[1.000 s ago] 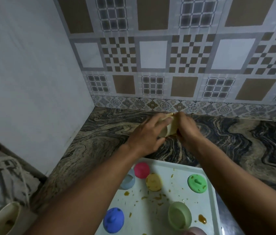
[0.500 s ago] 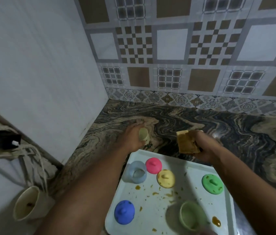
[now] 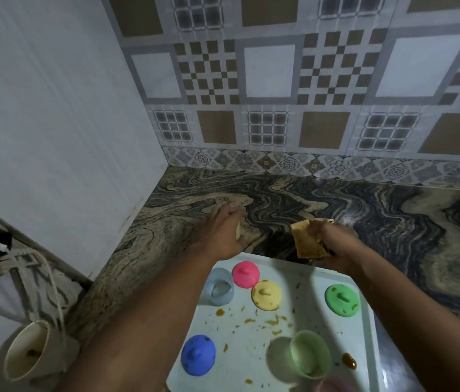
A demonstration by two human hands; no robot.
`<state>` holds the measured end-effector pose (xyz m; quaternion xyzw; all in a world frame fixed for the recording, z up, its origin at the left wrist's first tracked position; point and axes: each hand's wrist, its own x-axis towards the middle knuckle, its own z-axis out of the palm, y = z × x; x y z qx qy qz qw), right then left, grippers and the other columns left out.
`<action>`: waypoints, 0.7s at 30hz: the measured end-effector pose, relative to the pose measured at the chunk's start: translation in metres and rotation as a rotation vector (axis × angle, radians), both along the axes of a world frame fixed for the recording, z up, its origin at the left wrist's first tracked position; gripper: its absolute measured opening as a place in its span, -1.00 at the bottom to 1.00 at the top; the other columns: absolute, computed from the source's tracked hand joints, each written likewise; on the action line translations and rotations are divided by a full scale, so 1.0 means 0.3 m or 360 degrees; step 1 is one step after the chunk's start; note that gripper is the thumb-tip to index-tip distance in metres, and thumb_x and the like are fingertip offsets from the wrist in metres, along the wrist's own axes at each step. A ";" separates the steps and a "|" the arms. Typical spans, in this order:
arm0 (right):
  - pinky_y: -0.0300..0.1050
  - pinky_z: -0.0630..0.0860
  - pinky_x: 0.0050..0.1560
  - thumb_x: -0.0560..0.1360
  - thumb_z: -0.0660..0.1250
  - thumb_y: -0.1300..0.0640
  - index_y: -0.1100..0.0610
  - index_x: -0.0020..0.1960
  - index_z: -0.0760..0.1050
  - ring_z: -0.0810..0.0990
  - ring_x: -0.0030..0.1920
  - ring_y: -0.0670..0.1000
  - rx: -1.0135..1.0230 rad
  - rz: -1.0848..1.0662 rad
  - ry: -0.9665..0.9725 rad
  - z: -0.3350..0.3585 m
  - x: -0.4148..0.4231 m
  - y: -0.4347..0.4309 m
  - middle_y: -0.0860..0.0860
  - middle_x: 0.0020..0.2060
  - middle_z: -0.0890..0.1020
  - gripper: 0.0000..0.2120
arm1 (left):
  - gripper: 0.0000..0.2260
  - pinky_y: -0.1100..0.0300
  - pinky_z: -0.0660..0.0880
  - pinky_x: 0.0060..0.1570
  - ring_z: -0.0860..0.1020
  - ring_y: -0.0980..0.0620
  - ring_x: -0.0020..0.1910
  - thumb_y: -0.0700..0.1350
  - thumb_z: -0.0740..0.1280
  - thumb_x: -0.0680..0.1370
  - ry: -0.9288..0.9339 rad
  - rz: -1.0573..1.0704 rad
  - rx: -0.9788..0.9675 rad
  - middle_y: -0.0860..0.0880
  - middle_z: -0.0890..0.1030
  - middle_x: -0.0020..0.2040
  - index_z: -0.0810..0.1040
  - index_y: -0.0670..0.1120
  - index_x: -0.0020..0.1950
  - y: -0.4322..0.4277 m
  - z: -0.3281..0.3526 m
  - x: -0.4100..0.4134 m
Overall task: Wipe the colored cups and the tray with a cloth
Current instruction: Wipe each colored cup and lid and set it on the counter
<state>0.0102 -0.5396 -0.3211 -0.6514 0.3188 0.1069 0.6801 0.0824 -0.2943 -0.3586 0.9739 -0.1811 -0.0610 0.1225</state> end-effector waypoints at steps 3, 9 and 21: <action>0.17 0.61 0.00 0.51 0.37 0.19 0.25 0.19 0.49 0.64 -0.03 0.25 0.0005 0.0052 0.0013 -0.042 -0.026 -0.001 0.25 -0.01 0.63 -0.71 | -0.65 0.03 0.57 0.06 0.57 -0.05 0.16 0.04 0.47 0.47 0.0269 -0.0284 -0.0101 -0.01 0.58 0.20 0.57 0.06 0.23 -0.068 0.037 -0.088; 0.17 0.63 -0.07 0.53 0.34 0.24 0.32 0.03 0.65 0.65 -0.17 0.27 -0.0047 0.0218 0.0047 -0.081 -0.114 0.010 0.35 -0.12 0.69 -0.82 | -0.60 0.06 0.54 -0.08 0.56 -0.02 -0.01 0.11 0.54 0.42 0.0400 -0.0611 0.0239 0.04 0.64 0.00 0.62 0.02 0.20 -0.147 0.011 -0.224; 0.16 0.63 -0.21 0.57 0.25 0.23 0.29 -0.18 0.62 0.55 -0.27 0.18 -0.0145 0.0371 -0.0140 -0.125 -0.176 0.052 0.22 -0.30 0.60 -0.76 | -0.87 0.07 0.41 -0.28 0.55 -0.17 -0.21 -0.06 0.44 0.49 0.0240 -0.0497 0.0278 -0.10 0.59 -0.25 0.62 -0.11 -0.15 -0.139 -0.039 -0.278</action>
